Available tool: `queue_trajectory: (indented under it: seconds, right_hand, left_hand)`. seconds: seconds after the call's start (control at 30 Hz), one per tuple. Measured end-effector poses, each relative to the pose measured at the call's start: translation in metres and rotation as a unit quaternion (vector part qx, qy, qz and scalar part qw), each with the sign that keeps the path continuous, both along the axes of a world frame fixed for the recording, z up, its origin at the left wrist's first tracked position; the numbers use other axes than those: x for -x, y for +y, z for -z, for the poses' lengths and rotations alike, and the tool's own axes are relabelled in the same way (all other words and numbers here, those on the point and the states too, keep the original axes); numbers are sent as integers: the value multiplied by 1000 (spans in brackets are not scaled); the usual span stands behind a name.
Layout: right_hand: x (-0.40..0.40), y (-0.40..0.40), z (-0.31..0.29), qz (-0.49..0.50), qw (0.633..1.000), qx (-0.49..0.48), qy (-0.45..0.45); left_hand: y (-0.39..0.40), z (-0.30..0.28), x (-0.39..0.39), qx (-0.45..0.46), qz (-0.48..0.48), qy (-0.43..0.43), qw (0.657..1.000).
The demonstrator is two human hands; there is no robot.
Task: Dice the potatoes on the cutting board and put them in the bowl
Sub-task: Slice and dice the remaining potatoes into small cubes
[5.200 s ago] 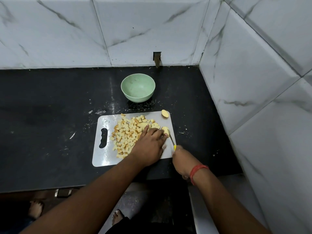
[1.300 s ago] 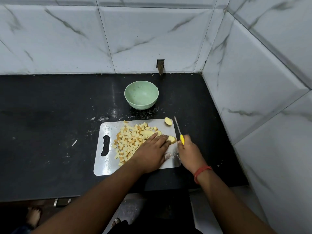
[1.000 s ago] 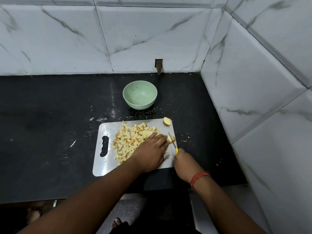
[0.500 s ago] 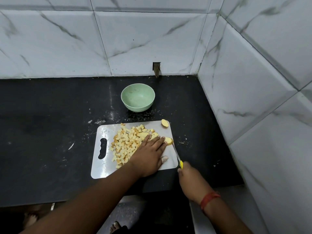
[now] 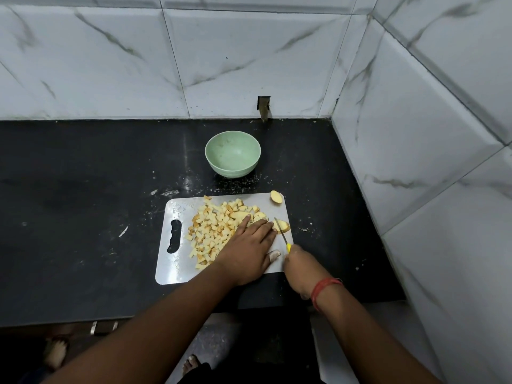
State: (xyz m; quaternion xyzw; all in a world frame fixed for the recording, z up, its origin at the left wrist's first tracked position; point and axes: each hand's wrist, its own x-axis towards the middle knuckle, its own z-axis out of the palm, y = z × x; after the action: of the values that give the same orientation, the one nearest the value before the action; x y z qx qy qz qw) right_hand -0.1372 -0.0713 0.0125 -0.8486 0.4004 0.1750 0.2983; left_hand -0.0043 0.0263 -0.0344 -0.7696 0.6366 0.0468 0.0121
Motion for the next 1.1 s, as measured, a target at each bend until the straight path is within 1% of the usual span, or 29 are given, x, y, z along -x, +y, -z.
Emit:
queue_trajectory:
  seconds: [0.2,0.43,0.53,0.63,0.7,0.77,0.83,0.93,1.03,1.1]
  right_hand:
    - [5,0,3,-18,1000,-9,10]
    - [43,16,-4,-3,999,-43,21]
    - [48,9,-23,55,997,-36,-39]
    - [42,-7,-34,123,984,-51,-121]
    - [39,-18,-35,145,978,-54,-141]
    - [39,-24,-32,159,974,-68,-146]
    - [46,-27,-30,163,973,-77,-144]
    - [56,-29,-25,164,973,-84,-139]
    - [61,-30,-23,167,971,-96,-145]
    - [64,-33,-23,171,970,-97,-146]
  left_hand:
    - [-3,3,-2,19,12,-18,1000]
    - [-4,4,3,38,-5,-21,999]
    - [-6,-2,6,69,-38,-4,997]
    - [-17,-6,12,95,-18,22,995]
    - [-27,-5,18,68,31,18,997]
    - [-32,-4,20,29,54,-13,998]
    - [-30,-3,16,33,42,-38,998]
    - [-27,2,10,79,19,-53,995]
    - [-39,-3,4,136,-21,-7,990]
    - [-59,-12,-1,137,-58,28,988]
